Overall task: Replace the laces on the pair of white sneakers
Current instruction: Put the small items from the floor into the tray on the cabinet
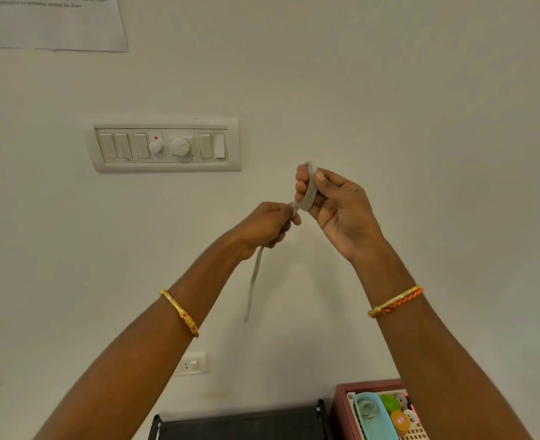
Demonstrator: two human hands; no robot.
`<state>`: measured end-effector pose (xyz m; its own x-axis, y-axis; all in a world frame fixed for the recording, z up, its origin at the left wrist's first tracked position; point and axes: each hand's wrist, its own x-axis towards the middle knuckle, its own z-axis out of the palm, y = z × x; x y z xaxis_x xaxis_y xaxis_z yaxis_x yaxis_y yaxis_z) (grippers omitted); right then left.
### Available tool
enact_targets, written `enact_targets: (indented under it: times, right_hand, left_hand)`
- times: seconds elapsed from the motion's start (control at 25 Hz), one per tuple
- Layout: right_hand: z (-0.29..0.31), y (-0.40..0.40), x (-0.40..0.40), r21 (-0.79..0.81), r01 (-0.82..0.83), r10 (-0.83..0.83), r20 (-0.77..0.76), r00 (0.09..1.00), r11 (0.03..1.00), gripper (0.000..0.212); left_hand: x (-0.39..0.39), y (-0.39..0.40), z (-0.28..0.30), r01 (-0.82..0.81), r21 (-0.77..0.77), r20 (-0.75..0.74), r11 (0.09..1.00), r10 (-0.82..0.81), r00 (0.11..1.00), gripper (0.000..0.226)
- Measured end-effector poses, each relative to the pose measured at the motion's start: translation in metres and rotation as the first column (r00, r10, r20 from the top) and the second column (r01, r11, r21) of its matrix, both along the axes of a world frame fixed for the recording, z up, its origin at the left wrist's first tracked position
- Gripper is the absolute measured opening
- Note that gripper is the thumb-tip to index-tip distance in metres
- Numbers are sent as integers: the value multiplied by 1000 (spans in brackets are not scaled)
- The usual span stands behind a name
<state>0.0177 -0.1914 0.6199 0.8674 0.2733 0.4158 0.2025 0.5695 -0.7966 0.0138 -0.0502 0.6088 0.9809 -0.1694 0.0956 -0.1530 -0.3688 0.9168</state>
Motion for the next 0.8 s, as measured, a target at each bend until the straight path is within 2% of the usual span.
enact_targets:
  times: [0.12, 0.2, 0.32, 0.44, 0.6, 0.72, 0.8]
  right_hand:
    - [7, 2, 6, 163, 29, -21, -50, 999, 986, 20]
    - [8, 3, 12, 167, 102, -95, -53, 994, 981, 18]
    - [5, 2, 18, 77, 224, -223, -30, 974, 971, 18]
    - [-2, 0, 21, -43, 319, -319, 18, 948, 947, 20]
    - [-10, 6, 20, -239, 457, -431, 153, 889, 857, 20]
    - [-14, 9, 12, -367, 451, -371, 271, 888, 814, 20]
    - [-15, 10, 5, -409, 410, -314, 283, 906, 815, 25]
  left_hand:
    - [-12, -11, -7, 61, 127, 52, 990, -68, 996, 39]
    - [-18, -16, -6, 33, 228, 135, 973, -65, 989, 41]
    - [-24, -12, 6, -36, 285, 263, 958, -42, 964, 39]
    - [-28, -3, 22, -39, 299, 312, 953, -59, 948, 35]
    - [-29, 4, 42, -38, 292, 358, 956, -72, 931, 32]
    - [-26, 10, 58, -66, 270, 408, 961, -52, 912, 33]
    - [-23, 16, 66, -86, 272, 424, 959, -39, 905, 31]
